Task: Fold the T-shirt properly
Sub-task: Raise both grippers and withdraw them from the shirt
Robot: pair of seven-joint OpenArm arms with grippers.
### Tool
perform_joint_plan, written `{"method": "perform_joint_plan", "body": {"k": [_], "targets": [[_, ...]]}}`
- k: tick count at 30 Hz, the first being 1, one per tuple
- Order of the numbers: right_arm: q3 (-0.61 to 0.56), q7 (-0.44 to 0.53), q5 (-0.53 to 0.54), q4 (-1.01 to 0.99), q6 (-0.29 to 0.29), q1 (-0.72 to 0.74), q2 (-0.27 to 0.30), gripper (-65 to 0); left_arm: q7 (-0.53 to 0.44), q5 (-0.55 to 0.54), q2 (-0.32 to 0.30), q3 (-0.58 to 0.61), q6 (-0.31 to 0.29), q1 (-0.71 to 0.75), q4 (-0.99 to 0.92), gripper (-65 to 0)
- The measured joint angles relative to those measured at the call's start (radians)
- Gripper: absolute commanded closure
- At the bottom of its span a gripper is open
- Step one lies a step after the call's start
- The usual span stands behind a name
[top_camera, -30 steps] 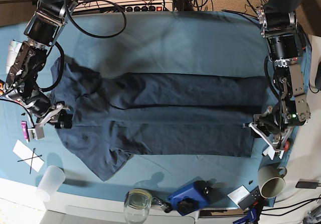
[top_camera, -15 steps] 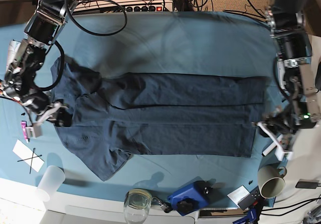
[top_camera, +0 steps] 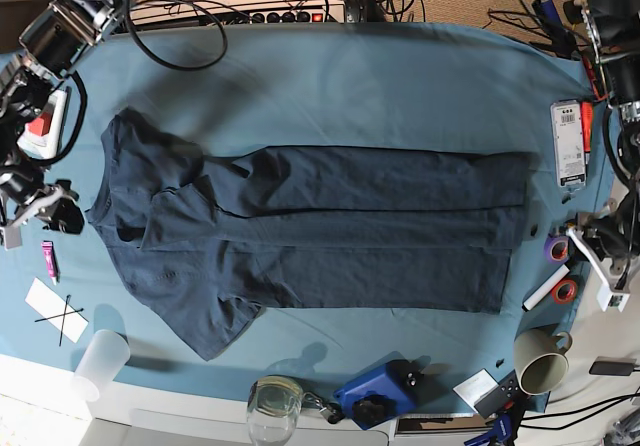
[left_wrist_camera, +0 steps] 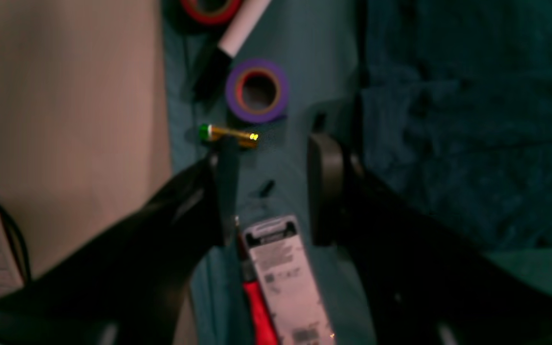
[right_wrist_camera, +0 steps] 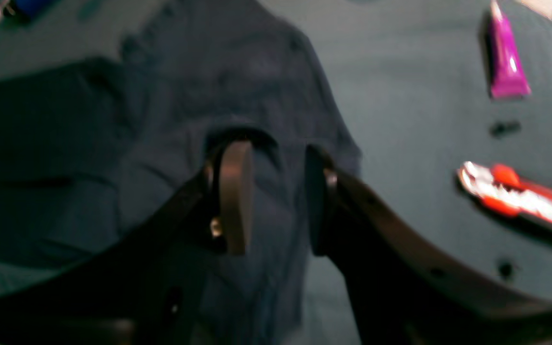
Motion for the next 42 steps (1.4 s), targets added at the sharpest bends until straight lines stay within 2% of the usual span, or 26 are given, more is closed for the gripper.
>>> {"method": "perform_joint_plan", "body": {"k": [4, 7, 8, 9, 10, 15, 18, 22, 26, 27, 31, 35, 37, 42], "targets": [[-0.002, -0.028, 0.001, 0.000, 0.009, -0.054, 0.032, -29.2, 0.005, -0.010, -0.013, 0.000, 0.000, 0.061, 0.036, -24.3], [0.000, -0.028, 0.003, 0.001, 0.008, -0.109, 0.044, -29.3, 0.008, -0.011, -0.012, -0.002, 0.000, 0.118, 0.088, -24.3], [0.002, -0.036, 0.001, 0.001, -0.009, -0.128, 0.045, -29.3, 0.008, -0.012, -0.012, -0.008, 0.000, 0.142, 0.110, -24.3], [0.009, -0.046, 0.004, 0.001, -0.061, -0.146, 0.044, -29.3, 0.011, -0.014, -0.012, -0.017, 0.000, 0.167, 0.132, -24.3], [0.022, -0.048, -0.001, 0.001, -0.082, -0.161, 0.043, -29.3, 0.011, -0.017, -0.012, -0.027, 0.000, 0.194, 0.156, -24.3], [0.123, -0.025, 0.011, 0.001, -0.082, -0.227, 0.027, -29.3, 0.006, -0.018, -0.012, -0.123, 0.001, 0.328, 0.270, -24.3], [0.137, -0.025, 0.036, 0.001, -0.082, -0.267, 0.011, -29.3, 0.002, -0.018, -0.010, -0.203, 0.000, 0.402, 0.317, -24.3], [0.134, -0.020, 0.065, -0.007, -0.074, -0.280, -0.040, -29.3, -0.005, -0.018, -0.009, -0.310, 0.000, 0.465, 0.345, -24.3], [0.134, -0.005, 0.073, -0.099, -0.071, -0.279, -0.088, -29.3, -0.005, -0.053, -0.009, -0.402, 0.000, 0.490, 0.349, -24.3], [0.136, 0.013, 0.096, -0.122, -0.048, -0.279, -0.092, -29.3, -0.005, -0.059, -0.009, -0.417, 0.000, 0.491, 0.349, -24.3], [0.137, 0.044, 0.162, -0.216, 0.022, -0.267, -0.084, -29.3, -0.005, -0.068, -0.010, -0.446, 0.000, 0.488, 0.349, -24.3], [0.138, 0.045, 0.211, -0.247, 0.023, -0.268, -0.084, -29.3, -0.009, -0.089, -0.003, -0.446, -0.002, 0.488, 0.350, -24.3], [0.138, 0.017, 0.242, -0.252, 0.023, -0.268, -0.085, -29.3, -0.016, -0.115, 0.006, -0.446, -0.020, 0.488, 0.350, -24.3], [0.138, -0.026, 0.302, -0.253, 0.022, -0.268, -0.087, -29.3, -0.032, -0.134, 0.049, -0.446, -0.027, 0.488, 0.351, -24.3]]}}
